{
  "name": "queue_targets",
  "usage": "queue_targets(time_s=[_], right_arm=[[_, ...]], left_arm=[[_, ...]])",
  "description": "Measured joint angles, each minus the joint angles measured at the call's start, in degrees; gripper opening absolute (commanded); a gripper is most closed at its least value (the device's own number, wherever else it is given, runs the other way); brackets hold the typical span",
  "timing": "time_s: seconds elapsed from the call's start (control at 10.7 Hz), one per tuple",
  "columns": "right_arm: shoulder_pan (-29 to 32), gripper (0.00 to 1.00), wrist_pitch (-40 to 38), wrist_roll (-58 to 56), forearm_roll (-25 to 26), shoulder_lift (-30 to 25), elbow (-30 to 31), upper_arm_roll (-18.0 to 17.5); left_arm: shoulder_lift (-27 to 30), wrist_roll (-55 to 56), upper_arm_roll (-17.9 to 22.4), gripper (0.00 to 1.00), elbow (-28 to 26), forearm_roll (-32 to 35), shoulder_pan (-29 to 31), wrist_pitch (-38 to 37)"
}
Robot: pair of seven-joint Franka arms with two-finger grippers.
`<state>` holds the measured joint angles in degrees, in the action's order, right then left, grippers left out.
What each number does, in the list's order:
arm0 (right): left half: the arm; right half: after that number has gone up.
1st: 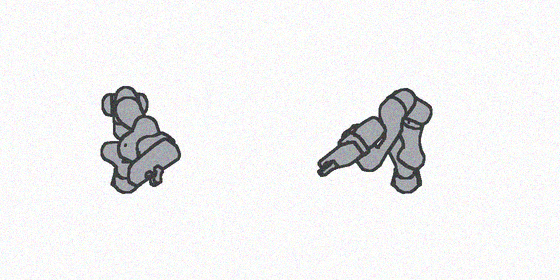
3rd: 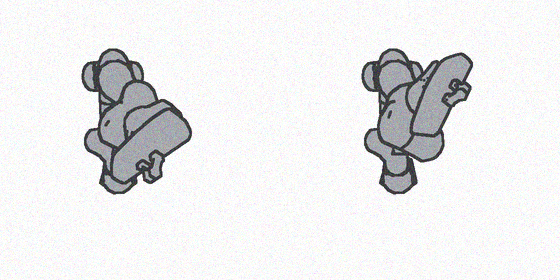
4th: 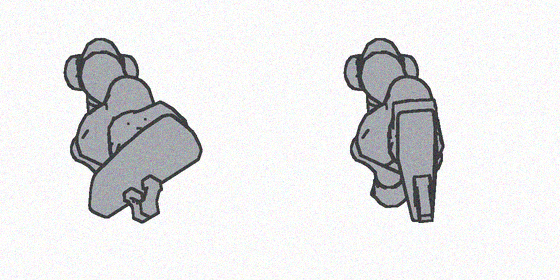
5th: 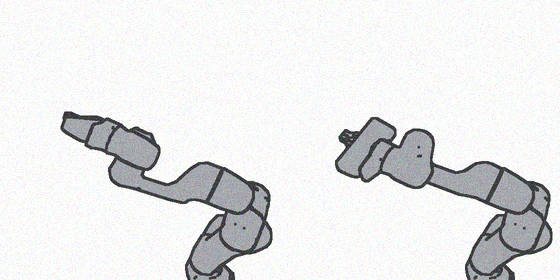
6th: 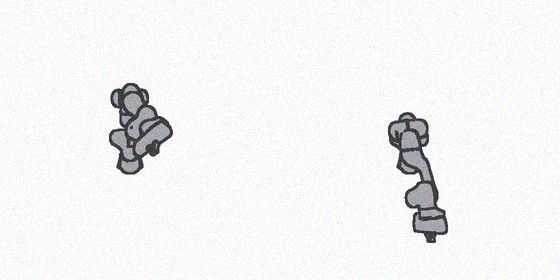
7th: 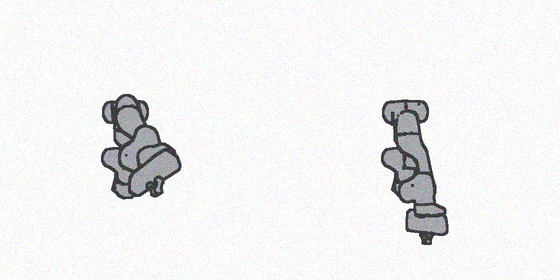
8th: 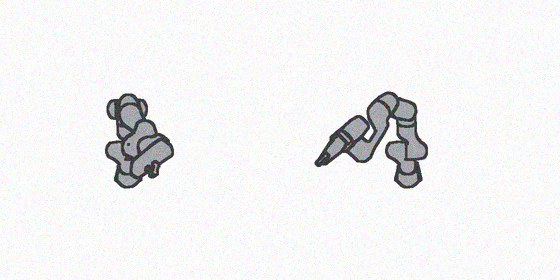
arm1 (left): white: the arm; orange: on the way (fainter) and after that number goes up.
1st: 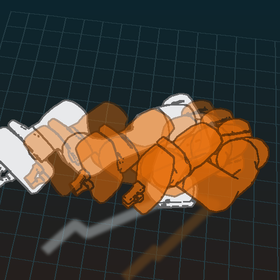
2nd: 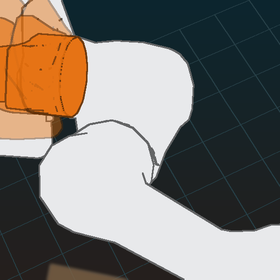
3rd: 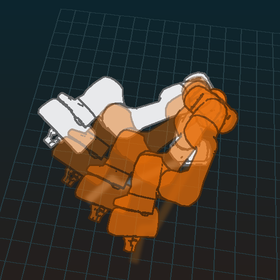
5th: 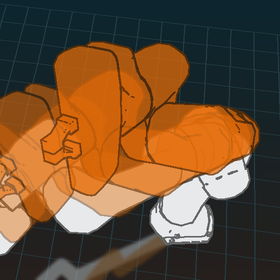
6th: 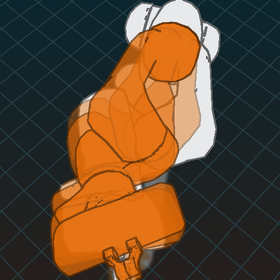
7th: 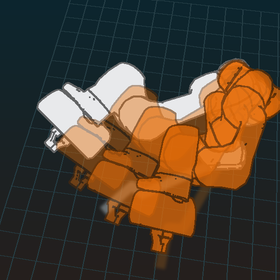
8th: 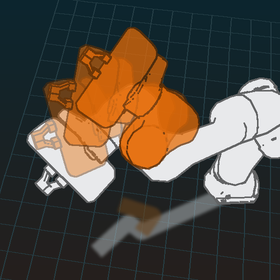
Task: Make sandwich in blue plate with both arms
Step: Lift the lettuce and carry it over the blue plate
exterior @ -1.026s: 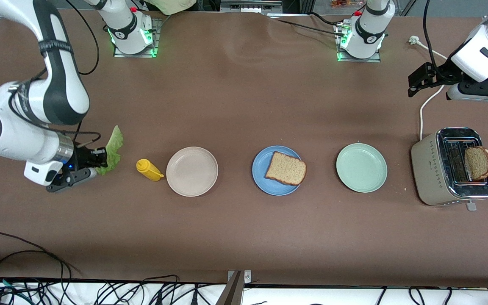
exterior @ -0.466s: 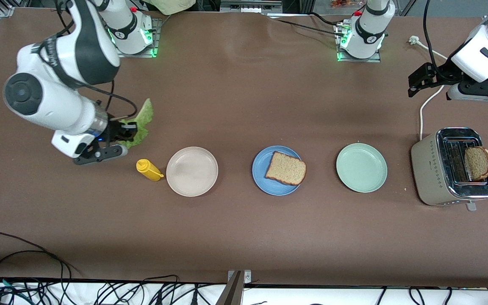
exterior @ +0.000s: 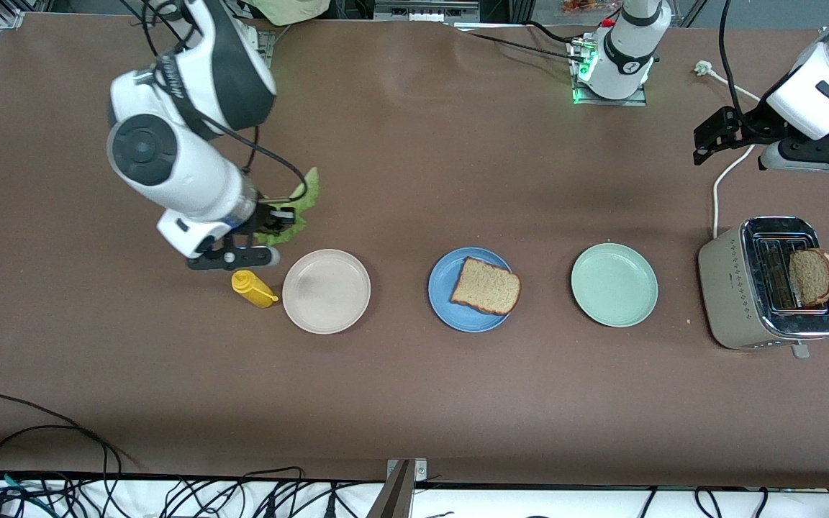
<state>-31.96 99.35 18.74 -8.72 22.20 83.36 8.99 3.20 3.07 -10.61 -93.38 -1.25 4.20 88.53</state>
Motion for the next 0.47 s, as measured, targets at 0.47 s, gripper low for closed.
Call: queue_targets(time_s=[0.47], right_arm=[[-9.5, 0.0, -0.7, 22.0, -1.3, 10.2, -11.5, 0.6]], left_arm=[[0.0, 0.0, 0.0, 1.0, 0.0, 0.0, 0.0, 0.0]])
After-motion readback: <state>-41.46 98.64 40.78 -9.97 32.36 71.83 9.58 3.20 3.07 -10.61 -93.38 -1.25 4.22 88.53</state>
